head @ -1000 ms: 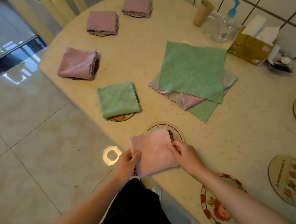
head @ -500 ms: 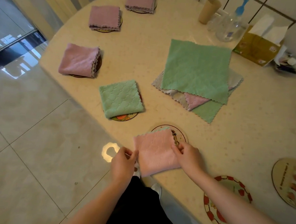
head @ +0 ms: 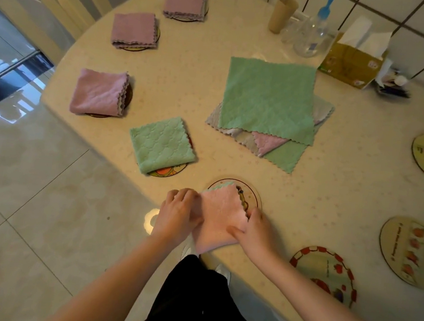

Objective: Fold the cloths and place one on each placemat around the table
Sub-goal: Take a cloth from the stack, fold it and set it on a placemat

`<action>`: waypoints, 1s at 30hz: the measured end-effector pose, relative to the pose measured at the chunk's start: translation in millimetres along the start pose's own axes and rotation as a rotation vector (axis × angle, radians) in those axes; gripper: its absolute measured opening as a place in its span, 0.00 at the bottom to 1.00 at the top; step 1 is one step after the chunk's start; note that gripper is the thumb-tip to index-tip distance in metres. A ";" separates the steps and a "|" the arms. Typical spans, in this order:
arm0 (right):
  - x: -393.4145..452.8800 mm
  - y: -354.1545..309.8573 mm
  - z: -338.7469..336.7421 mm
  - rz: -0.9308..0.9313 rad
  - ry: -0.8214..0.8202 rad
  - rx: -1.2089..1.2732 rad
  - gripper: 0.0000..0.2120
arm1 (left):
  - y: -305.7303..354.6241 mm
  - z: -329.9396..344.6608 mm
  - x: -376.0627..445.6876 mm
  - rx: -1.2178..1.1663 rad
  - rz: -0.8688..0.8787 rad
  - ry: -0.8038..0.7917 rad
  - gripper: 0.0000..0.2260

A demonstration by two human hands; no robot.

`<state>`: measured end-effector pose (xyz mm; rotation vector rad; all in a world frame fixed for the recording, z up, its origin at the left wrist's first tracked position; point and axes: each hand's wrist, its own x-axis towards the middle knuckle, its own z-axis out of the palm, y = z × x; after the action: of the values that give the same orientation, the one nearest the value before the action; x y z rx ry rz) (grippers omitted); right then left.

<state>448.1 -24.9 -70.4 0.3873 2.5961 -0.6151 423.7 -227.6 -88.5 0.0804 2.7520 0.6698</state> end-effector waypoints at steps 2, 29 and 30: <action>3.0 0.6 1.4 0.078 -0.047 0.161 0.26 | 7.8 -5.3 6.9 -0.012 -0.090 -0.055 0.26; 26.6 42.7 -50.0 0.161 -0.190 0.748 0.11 | 42.5 -48.9 47.1 -0.965 -0.478 -0.344 0.10; 31.9 43.4 -47.9 0.169 -0.177 0.742 0.11 | 44.7 -46.8 51.3 -0.936 -0.474 -0.324 0.09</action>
<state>419.3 40.7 -62.6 0.7282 2.0592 -1.4654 359.8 -202.0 -43.0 -0.5833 1.8127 1.5258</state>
